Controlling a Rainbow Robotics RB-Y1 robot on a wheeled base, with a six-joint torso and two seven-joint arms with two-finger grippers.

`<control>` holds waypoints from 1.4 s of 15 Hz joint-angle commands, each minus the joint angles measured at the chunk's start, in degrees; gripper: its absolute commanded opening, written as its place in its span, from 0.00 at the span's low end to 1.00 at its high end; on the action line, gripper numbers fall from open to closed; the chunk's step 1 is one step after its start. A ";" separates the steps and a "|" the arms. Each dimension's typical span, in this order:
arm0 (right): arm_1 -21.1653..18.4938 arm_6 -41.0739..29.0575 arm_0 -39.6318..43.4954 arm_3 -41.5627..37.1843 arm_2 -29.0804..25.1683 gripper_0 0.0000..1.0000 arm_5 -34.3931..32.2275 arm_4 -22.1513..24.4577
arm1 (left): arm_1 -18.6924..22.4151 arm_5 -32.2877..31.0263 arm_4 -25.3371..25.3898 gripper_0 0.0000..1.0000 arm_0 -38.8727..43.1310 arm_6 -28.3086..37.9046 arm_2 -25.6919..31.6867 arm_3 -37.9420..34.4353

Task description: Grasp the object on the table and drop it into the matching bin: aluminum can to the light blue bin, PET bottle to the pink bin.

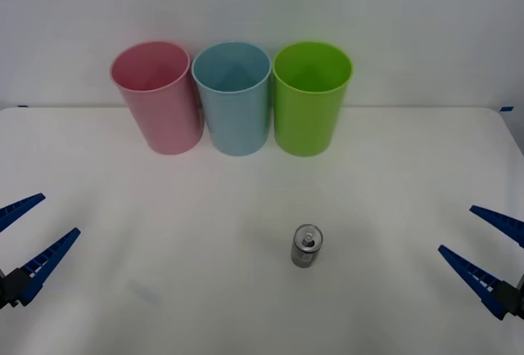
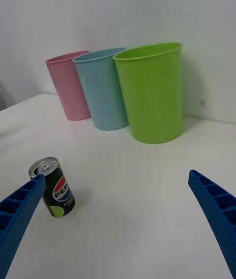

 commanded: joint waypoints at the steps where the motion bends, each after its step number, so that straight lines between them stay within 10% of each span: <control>1: -0.23 0.52 0.11 0.08 2.13 1.00 -0.15 1.53 | 0.00 0.00 0.00 1.00 0.00 0.00 0.00 0.00; 21: -0.41 17.48 -12.11 15.29 21.73 1.00 4.51 5.92 | 0.00 0.00 0.00 1.00 0.00 0.00 0.00 0.00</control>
